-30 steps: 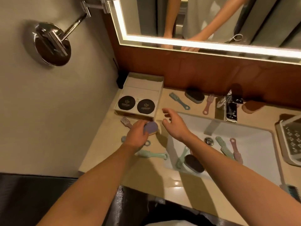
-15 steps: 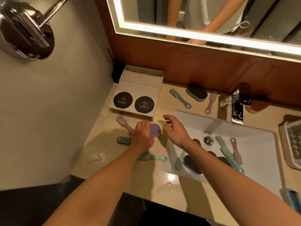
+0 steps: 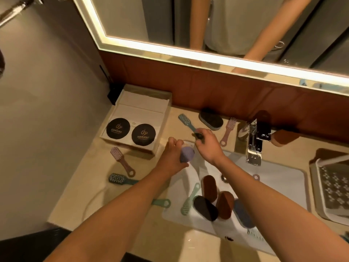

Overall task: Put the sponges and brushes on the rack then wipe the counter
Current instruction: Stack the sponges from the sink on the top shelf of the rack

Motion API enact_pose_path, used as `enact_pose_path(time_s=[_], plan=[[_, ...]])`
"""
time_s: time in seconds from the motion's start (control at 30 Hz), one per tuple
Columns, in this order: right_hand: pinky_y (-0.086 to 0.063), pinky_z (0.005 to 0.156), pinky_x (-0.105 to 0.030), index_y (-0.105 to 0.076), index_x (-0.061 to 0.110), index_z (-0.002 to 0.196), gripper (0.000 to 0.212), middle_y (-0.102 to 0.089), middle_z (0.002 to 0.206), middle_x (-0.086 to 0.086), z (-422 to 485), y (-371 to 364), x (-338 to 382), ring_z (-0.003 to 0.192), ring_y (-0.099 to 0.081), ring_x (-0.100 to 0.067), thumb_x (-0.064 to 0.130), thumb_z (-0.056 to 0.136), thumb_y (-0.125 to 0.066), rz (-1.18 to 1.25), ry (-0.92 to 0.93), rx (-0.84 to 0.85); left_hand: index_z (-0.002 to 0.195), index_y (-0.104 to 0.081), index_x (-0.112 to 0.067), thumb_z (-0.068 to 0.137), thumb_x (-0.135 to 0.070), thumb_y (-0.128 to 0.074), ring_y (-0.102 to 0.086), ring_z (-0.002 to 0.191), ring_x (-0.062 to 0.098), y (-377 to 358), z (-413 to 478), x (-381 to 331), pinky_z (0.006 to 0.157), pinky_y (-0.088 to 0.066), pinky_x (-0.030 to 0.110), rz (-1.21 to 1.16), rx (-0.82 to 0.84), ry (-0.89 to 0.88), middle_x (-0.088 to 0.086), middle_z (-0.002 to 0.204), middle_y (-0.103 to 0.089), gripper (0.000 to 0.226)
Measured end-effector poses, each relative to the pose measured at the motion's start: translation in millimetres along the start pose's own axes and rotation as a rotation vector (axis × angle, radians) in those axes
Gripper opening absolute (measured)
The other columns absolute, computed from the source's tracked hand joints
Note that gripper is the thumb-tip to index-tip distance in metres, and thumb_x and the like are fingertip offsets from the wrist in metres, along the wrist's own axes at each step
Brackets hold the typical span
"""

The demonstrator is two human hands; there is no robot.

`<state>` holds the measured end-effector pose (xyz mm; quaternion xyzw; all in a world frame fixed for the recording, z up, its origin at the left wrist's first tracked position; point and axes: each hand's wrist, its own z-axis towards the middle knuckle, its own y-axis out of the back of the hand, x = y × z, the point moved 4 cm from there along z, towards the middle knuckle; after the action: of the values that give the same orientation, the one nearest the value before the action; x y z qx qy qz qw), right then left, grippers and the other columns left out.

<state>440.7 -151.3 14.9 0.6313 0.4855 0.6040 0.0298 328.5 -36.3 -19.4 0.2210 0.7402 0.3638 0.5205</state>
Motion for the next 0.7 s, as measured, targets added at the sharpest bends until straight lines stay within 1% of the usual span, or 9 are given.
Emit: enact_pose_path(time_s=[0.1,0.17,0.27,0.37,0.43,0.5,0.57,0.6,0.7], plan=[[-0.036,0.113,-0.039,-0.053,0.01,0.14,0.05,-0.051,0.143,-0.013,21,12,-8,0.133,-0.043,-0.03,0.012,0.091,-0.057,-0.112,0.027,-0.025,0.123,-0.039,-0.016,0.069,-0.026,-0.091,-0.054,0.11,0.029,-4,27,-12,0.082,-0.047,0.037,-0.082,0.008,0.062,0.009,0.123,-0.052,0.075],[-0.025,0.118,-0.038,-0.049,0.012,0.145,0.055,-0.041,0.153,-0.012,33,16,-14,0.143,-0.03,-0.03,0.016,0.091,-0.059,-0.204,0.046,-0.043,0.115,-0.037,-0.02,0.07,-0.025,-0.089,-0.058,0.103,0.029,-7,44,-17,0.076,-0.049,0.038,-0.125,0.008,0.085,0.007,0.113,-0.059,0.069],[-0.009,0.122,-0.037,-0.041,0.017,0.151,0.06,-0.019,0.166,-0.009,49,18,-20,0.154,-0.008,-0.027,0.017,0.092,-0.057,-0.284,0.05,-0.057,0.12,-0.048,-0.017,0.075,-0.026,-0.086,-0.062,0.107,0.031,-11,62,-22,0.08,-0.05,0.039,-0.072,-0.026,0.075,0.008,0.115,-0.067,0.06],[-0.009,0.122,-0.043,-0.028,0.021,0.156,0.068,0.004,0.169,-0.008,62,19,-27,0.155,0.006,-0.026,0.018,0.093,-0.055,-0.379,-0.018,-0.02,0.126,-0.057,-0.018,0.08,-0.029,-0.082,-0.063,0.109,0.029,-11,70,-18,0.086,-0.052,0.038,-0.052,-0.062,0.091,0.007,0.119,-0.068,0.053],[-0.015,0.119,-0.047,-0.019,0.021,0.158,0.075,0.003,0.169,-0.009,67,14,-30,0.154,0.002,-0.029,0.023,0.093,-0.056,-0.482,-0.057,0.03,0.128,-0.058,-0.024,0.081,-0.032,-0.08,-0.064,0.109,0.027,-13,69,-12,0.087,-0.054,0.04,-0.06,-0.075,0.121,0.003,0.121,-0.067,0.053],[-0.022,0.112,-0.047,-0.019,0.019,0.158,0.077,-0.013,0.164,-0.011,67,12,-32,0.147,-0.014,-0.033,0.029,0.093,-0.059,-0.576,-0.073,-0.003,0.127,-0.057,-0.032,0.08,-0.04,-0.079,-0.064,0.109,0.023,-13,65,-8,0.086,-0.056,0.042,-0.046,-0.081,0.148,-0.003,0.122,-0.066,0.053],[-0.027,0.103,-0.046,-0.024,0.018,0.154,0.076,-0.032,0.149,-0.011,63,12,-34,0.13,-0.031,-0.034,0.034,0.09,-0.061,-0.632,-0.059,-0.094,0.127,-0.056,-0.035,0.078,-0.048,-0.078,-0.063,0.112,0.021,-14,60,-5,0.087,-0.056,0.042,-0.016,-0.073,0.159,-0.006,0.125,-0.065,0.055],[-0.028,0.1,-0.047,-0.027,0.017,0.152,0.075,-0.038,0.142,-0.011,60,12,-35,0.123,-0.034,-0.034,0.035,0.088,-0.061,-0.641,-0.044,-0.126,0.128,-0.056,-0.035,0.078,-0.05,-0.078,-0.062,0.113,0.02,-14,58,-5,0.087,-0.055,0.042,-0.003,-0.062,0.16,-0.007,0.126,-0.064,0.056],[-0.026,0.102,-0.052,-0.037,0.018,0.143,0.07,-0.041,0.129,-0.013,58,10,-37,0.116,-0.036,-0.036,0.042,0.083,-0.064,-0.64,-0.043,-0.124,0.127,-0.057,-0.033,0.077,-0.049,-0.078,-0.062,0.113,0.021,-13,56,-2,0.088,-0.055,0.04,0.008,-0.042,0.167,-0.005,0.126,-0.064,0.057]])
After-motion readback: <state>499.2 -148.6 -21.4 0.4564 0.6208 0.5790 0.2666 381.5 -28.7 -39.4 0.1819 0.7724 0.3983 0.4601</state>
